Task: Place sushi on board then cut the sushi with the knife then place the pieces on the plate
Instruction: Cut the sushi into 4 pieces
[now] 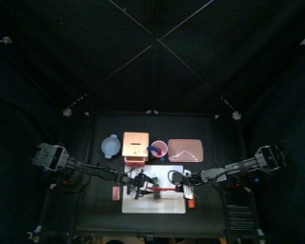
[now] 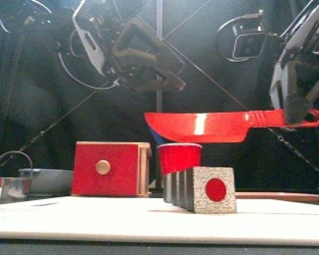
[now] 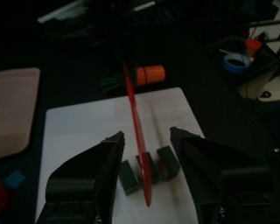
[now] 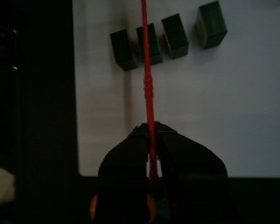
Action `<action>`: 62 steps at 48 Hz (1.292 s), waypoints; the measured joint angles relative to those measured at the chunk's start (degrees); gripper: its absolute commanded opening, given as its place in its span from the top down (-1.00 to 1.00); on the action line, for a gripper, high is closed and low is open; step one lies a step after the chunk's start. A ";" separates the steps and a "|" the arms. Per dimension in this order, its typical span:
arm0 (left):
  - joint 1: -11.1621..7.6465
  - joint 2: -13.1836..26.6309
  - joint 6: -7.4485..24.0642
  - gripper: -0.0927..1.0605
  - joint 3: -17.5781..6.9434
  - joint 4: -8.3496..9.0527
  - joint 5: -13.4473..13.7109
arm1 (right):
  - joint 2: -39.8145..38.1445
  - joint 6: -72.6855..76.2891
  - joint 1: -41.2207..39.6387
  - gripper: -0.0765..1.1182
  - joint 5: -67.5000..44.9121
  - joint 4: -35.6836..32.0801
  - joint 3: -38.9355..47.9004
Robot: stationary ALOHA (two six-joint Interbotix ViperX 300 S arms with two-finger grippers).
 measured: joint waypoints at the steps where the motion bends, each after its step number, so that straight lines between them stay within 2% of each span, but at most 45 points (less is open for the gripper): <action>1: 0.09 0.00 0.35 -0.59 0.26 0.00 -1.49 | -0.18 0.26 0.09 0.26 0.00 1.14 0.44; 7: 0.35 0.09 2.55 -0.59 1.23 0.09 -5.71 | -1.76 3.25 0.79 0.27 -1.67 8.88 2.99; 12: 0.26 0.18 4.83 -0.59 1.67 0.00 -6.68 | -3.08 7.38 1.05 0.27 -5.62 14.59 5.19; 20: 0.18 0.35 6.50 -0.59 1.76 -0.62 -6.77 | -4.83 14.68 2.29 0.27 -12.39 18.72 8.00; 34: 0.26 0.35 8.53 -0.59 3.60 -0.70 -7.73 | -5.71 30.50 6.94 0.27 -14.24 19.60 8.96; 52: 0.26 0.35 8.70 -0.59 5.71 -0.70 -12.39 | -5.71 47.90 10.02 0.27 -14.24 18.37 11.60; 62: 0.09 0.35 8.70 -0.59 7.12 -0.70 -14.06 | -5.98 53.44 10.02 0.27 -13.97 18.02 12.92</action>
